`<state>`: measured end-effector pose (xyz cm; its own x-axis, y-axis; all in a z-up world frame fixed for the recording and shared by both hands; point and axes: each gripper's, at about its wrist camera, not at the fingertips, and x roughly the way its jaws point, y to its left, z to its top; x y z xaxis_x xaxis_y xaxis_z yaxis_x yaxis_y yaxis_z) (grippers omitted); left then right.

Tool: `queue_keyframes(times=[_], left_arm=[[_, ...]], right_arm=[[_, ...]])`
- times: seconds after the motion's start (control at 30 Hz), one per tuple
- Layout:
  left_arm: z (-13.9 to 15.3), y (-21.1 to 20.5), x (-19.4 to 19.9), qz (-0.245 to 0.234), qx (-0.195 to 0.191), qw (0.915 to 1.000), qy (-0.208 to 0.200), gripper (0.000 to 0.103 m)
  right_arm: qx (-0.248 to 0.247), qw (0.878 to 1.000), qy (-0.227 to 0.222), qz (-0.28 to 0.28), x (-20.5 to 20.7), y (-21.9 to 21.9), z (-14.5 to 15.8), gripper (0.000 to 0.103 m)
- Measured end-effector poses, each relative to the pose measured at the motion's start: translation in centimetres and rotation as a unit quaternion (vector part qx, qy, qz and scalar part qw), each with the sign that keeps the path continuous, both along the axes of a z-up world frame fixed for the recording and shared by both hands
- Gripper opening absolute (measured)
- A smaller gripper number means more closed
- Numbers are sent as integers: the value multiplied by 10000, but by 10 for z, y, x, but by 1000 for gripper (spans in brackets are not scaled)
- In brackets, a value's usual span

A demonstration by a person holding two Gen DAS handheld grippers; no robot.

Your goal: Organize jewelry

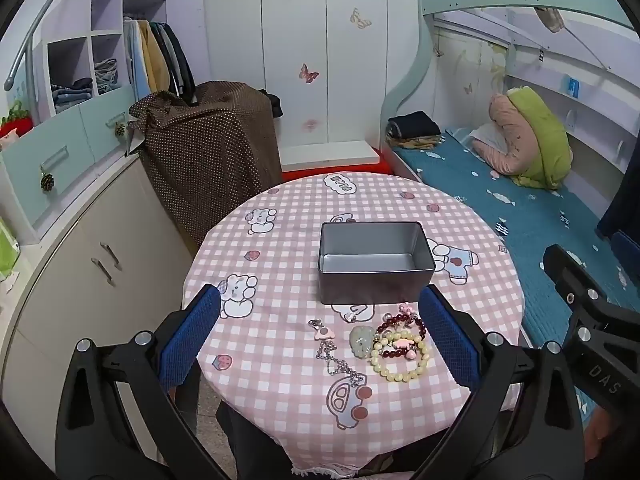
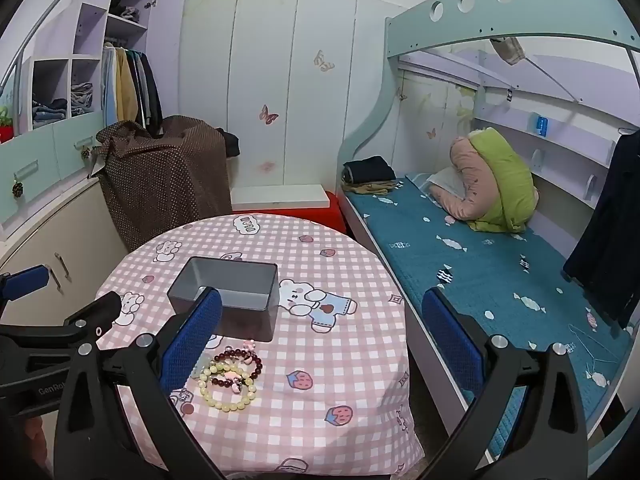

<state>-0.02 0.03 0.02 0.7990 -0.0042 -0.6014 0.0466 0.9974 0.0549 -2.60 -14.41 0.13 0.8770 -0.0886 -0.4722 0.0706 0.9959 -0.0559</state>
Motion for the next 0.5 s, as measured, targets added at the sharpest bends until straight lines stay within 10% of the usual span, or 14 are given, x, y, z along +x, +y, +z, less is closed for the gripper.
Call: queue_keyframes(times=[0.5], left_arm=[[8,2,2,-12,67,10000,-51,98]], right_arm=[[32,10000,-55,-19,1,-1,1,97]])
